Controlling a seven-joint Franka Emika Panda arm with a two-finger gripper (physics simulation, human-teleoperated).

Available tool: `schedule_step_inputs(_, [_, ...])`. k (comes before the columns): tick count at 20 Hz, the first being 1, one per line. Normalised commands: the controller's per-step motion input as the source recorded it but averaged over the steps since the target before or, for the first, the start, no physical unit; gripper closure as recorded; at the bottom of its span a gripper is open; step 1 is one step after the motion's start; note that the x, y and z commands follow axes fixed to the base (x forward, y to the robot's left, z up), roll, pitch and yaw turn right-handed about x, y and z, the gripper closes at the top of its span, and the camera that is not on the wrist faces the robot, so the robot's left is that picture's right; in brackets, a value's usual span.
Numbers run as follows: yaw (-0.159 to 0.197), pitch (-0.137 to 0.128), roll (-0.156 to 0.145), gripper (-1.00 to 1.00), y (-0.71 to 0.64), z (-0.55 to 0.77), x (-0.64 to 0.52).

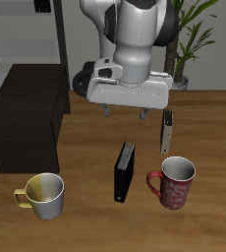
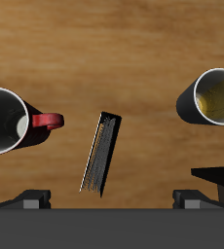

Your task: Place the black book flat on top of the shelf

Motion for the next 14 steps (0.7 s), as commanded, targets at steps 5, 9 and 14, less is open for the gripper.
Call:
schedule_step_inputs(5, [-0.007, -0.002, 0.014, -1.0, 0.09, -0.29, 0.08])
schedule_step_inputs(9, [-0.002, 0.006, 0.017, -1.0, 0.07, -0.22, 0.04])
schedule_step_inputs(14, [-0.018, 0.012, 0.007, -1.0, 0.03, -0.28, 0.07])
